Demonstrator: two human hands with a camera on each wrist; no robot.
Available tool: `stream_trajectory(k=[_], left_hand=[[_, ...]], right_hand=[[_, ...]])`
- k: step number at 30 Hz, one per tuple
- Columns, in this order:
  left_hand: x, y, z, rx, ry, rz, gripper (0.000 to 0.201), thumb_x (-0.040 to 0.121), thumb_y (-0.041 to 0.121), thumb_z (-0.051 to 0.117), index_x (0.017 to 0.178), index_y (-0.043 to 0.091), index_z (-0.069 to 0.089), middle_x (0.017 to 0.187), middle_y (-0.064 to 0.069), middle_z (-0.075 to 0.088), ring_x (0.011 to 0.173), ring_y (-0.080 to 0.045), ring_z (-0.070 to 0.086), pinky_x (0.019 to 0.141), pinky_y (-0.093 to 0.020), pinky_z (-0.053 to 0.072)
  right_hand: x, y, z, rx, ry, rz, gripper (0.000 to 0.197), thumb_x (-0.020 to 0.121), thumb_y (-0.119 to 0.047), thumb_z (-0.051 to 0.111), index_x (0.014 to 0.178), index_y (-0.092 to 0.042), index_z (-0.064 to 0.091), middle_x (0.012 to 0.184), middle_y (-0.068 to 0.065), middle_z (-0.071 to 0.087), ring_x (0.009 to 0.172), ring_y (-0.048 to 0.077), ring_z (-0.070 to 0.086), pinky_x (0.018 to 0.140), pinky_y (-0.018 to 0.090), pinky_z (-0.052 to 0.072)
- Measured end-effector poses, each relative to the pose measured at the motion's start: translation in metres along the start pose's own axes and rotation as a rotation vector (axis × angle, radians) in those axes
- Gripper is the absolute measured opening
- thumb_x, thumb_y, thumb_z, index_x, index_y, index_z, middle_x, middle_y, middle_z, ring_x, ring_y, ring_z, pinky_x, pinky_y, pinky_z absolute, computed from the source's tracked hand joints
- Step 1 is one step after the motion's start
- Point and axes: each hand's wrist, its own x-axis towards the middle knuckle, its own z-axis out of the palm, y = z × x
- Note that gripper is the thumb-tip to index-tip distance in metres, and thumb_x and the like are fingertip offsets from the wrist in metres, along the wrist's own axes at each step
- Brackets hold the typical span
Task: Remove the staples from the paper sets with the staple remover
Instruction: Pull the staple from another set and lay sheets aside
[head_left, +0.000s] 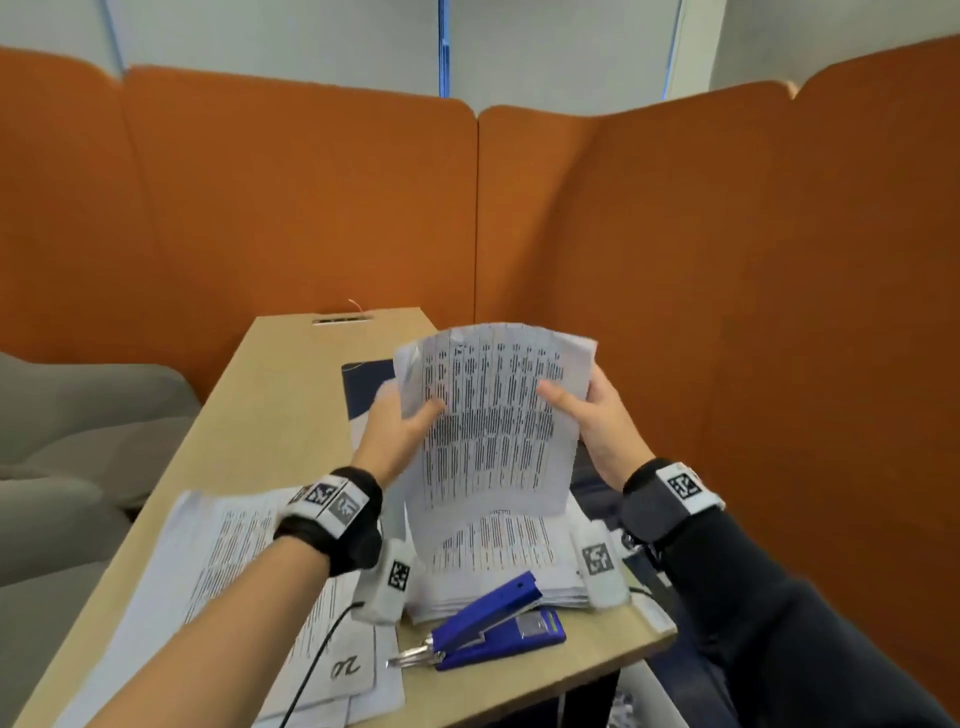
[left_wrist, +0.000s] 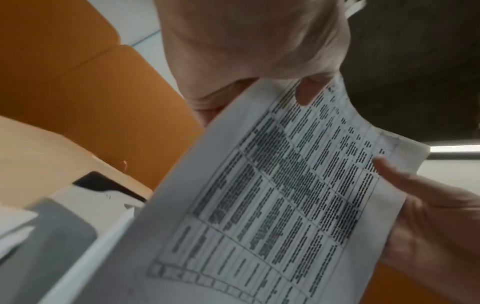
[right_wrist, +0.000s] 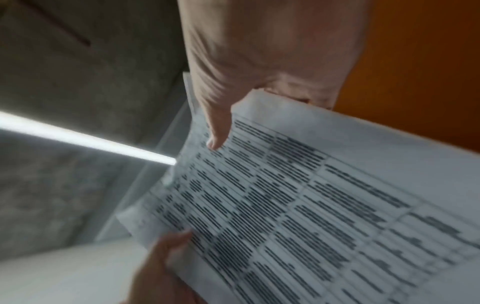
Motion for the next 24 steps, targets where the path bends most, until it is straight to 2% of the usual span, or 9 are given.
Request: stream_trajectory(k=[1, 2, 4, 6, 10, 14, 16, 19, 24], left_hand=[[0.001, -0.006, 0.002, -0.038, 0.021, -0.025, 0.052, 0.074, 0.056, 0.053, 0.109, 0.018, 0.061, 0.104, -0.004, 0.066, 0.092, -0.015, 0.063, 0.087, -0.045, 0.052], [0.002, -0.005, 0.005, -0.085, 0.059, -0.024, 0.042, 0.075, 0.050, 0.052, 0.105, 0.022, 0.061, 0.097, -0.003, 0.064, 0.084, -0.015, 0.062, 0.082, -0.041, 0.053], [0.001, 0.012, 0.014, -0.190, 0.177, 0.058, 0.017, 0.078, 0.032, 0.046, 0.091, 0.035, 0.057, 0.072, 0.000, 0.052, 0.059, -0.015, 0.045, 0.059, -0.029, 0.041], [0.004, 0.034, 0.020, -0.293, 0.362, 0.116, 0.015, 0.079, 0.030, 0.041, 0.083, 0.024, 0.054, 0.067, -0.003, 0.043, 0.058, -0.017, 0.035, 0.055, -0.031, 0.031], [0.006, 0.041, 0.027, -0.332, 0.626, 0.077, 0.037, 0.094, 0.033, 0.035, 0.090, -0.001, 0.050, 0.068, -0.002, 0.045, 0.058, -0.006, 0.039, 0.056, -0.027, 0.035], [-0.007, 0.018, 0.036, -0.264, 0.364, -0.077, 0.034, 0.089, 0.028, 0.027, 0.097, 0.013, 0.055, 0.090, -0.005, 0.058, 0.082, -0.018, 0.050, 0.078, -0.034, 0.042], [-0.007, 0.018, 0.038, -0.237, 0.343, -0.082, 0.037, 0.086, 0.025, 0.025, 0.102, 0.013, 0.057, 0.090, 0.000, 0.058, 0.083, -0.016, 0.050, 0.076, -0.030, 0.041], [-0.006, 0.024, 0.040, -0.264, 0.440, -0.142, 0.023, 0.097, 0.014, 0.029, 0.100, 0.001, 0.047, 0.074, 0.001, 0.049, 0.063, -0.011, 0.042, 0.064, -0.030, 0.034], [-0.006, 0.026, 0.037, -0.148, 0.367, -0.091, 0.006, 0.100, 0.015, 0.034, 0.097, 0.013, 0.039, 0.069, 0.001, 0.046, 0.057, -0.014, 0.039, 0.055, -0.029, 0.029]], right_hand=[[-0.002, 0.001, 0.001, -0.025, 0.015, 0.012, 0.040, 0.089, -0.017, 0.067, 0.128, -0.017, 0.055, 0.118, 0.002, 0.070, 0.104, 0.018, 0.068, 0.087, 0.038, 0.056], [-0.003, 0.001, 0.001, -0.032, 0.040, 0.022, 0.036, 0.089, -0.017, 0.067, 0.124, -0.016, 0.058, 0.114, 0.000, 0.072, 0.101, 0.016, 0.070, 0.085, 0.037, 0.056], [-0.001, -0.001, 0.004, 0.010, 0.081, 0.032, 0.029, 0.091, -0.016, 0.065, 0.120, -0.013, 0.063, 0.109, 0.003, 0.073, 0.096, 0.018, 0.071, 0.081, 0.039, 0.057], [0.004, -0.009, 0.009, 0.059, 0.122, 0.009, 0.028, 0.091, -0.018, 0.065, 0.117, -0.010, 0.065, 0.109, 0.008, 0.073, 0.098, 0.025, 0.071, 0.085, 0.043, 0.057], [0.008, -0.015, 0.009, 0.084, 0.132, -0.050, 0.032, 0.087, -0.020, 0.070, 0.117, -0.009, 0.066, 0.110, 0.007, 0.073, 0.100, 0.023, 0.070, 0.084, 0.036, 0.058], [-0.001, 0.015, 0.002, 0.033, 0.077, 0.085, 0.028, 0.085, -0.012, 0.072, 0.112, -0.013, 0.066, 0.108, 0.002, 0.073, 0.098, 0.014, 0.071, 0.091, 0.036, 0.055], [0.000, 0.022, -0.001, 0.062, 0.093, 0.108, 0.028, 0.084, -0.011, 0.073, 0.111, -0.013, 0.066, 0.108, 0.003, 0.073, 0.099, 0.015, 0.071, 0.092, 0.037, 0.054], [0.002, 0.024, 0.000, 0.050, 0.068, 0.100, 0.033, 0.083, -0.013, 0.074, 0.115, -0.012, 0.065, 0.112, 0.004, 0.073, 0.103, 0.017, 0.069, 0.089, 0.032, 0.054], [0.001, 0.033, -0.005, 0.034, 0.057, 0.152, 0.028, 0.085, -0.010, 0.071, 0.113, -0.007, 0.066, 0.109, 0.010, 0.073, 0.100, 0.024, 0.071, 0.089, 0.042, 0.056]])
